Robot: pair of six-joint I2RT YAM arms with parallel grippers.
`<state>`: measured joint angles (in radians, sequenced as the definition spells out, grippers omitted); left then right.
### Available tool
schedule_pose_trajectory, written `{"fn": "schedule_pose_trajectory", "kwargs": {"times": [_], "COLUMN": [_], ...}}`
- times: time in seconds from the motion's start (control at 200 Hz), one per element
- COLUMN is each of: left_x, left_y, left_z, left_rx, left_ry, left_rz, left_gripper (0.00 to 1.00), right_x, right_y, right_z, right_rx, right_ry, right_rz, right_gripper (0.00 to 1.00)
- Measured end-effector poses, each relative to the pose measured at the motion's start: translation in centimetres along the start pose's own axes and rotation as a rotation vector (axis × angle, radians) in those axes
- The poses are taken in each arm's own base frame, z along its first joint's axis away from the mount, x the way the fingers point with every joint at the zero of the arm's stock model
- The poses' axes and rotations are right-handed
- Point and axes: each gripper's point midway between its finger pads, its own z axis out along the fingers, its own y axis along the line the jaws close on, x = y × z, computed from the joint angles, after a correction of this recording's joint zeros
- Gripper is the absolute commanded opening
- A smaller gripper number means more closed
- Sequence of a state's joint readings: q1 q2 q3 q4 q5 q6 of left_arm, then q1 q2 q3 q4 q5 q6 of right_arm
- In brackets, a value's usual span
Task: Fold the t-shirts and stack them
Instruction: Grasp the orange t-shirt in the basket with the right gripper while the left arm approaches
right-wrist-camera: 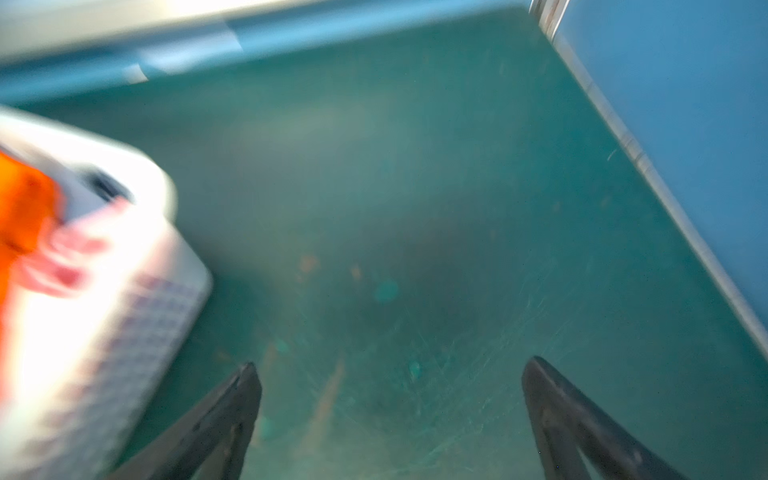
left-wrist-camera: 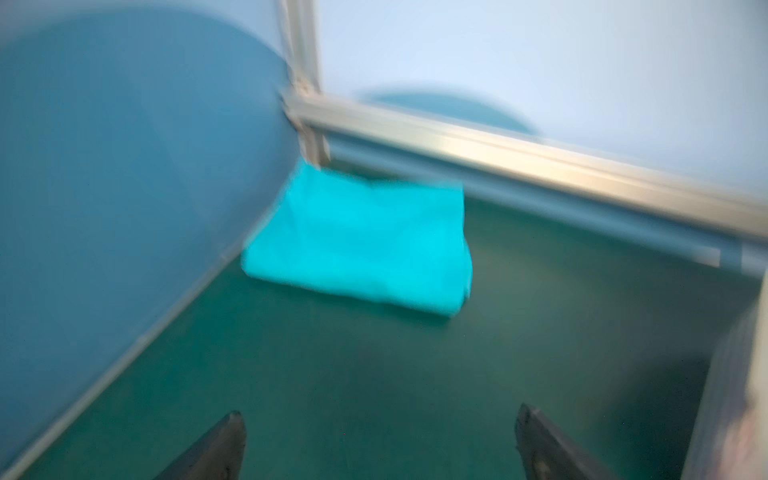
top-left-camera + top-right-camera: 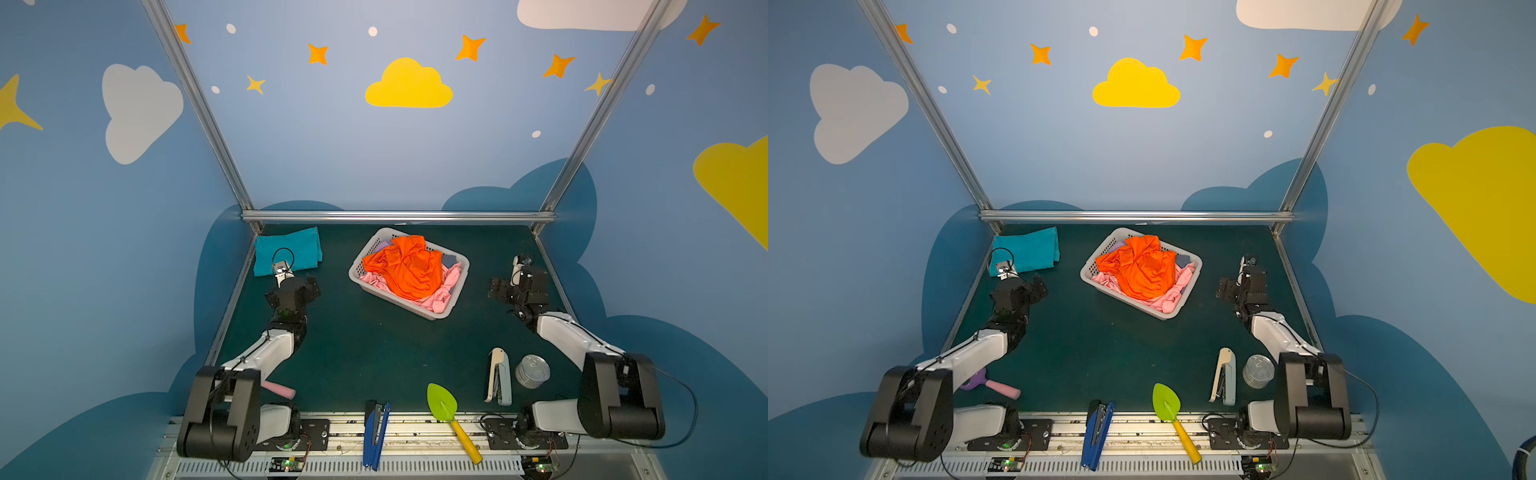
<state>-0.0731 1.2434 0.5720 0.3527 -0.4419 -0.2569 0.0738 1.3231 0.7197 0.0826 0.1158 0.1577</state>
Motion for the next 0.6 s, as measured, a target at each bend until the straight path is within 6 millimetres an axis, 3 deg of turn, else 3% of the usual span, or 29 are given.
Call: {"fn": "schedule_pose_trajectory", "kwargs": {"times": [0.14, 0.22, 0.355, 0.481, 0.596], "left_x": [-4.5, -5.0, -2.6, 0.8, 3.4], "left_y": [3.5, 4.7, 6.0, 5.3, 3.8], "left_z": [-3.0, -4.7, -6.9, -8.4, -9.6], "left_rx": [-0.235, -0.282, -0.266, -0.159, -0.067], "left_ry": [0.001, 0.007, 0.092, 0.211, 0.322], "left_rz": [-0.309, -0.39, -0.452, -0.481, -0.479], "left_gripper": [1.0, 1.0, 0.92, 0.87, 0.82], "right_x": [-1.2, -1.2, -0.5, 2.2, 4.6], "right_y": [3.6, 6.2, 8.8, 11.7, 15.8], "right_z": [-4.8, -7.7, -10.4, -9.9, -9.2], "right_rx": [-0.041, -0.111, -0.215, -0.277, -0.361], "right_ry": [-0.052, -0.078, -0.098, 0.012, 0.113], "right_rz": [-0.031, -0.07, -0.07, -0.128, -0.225], "right_gripper": [0.99, 0.98, 0.98, 0.98, 0.88]}}
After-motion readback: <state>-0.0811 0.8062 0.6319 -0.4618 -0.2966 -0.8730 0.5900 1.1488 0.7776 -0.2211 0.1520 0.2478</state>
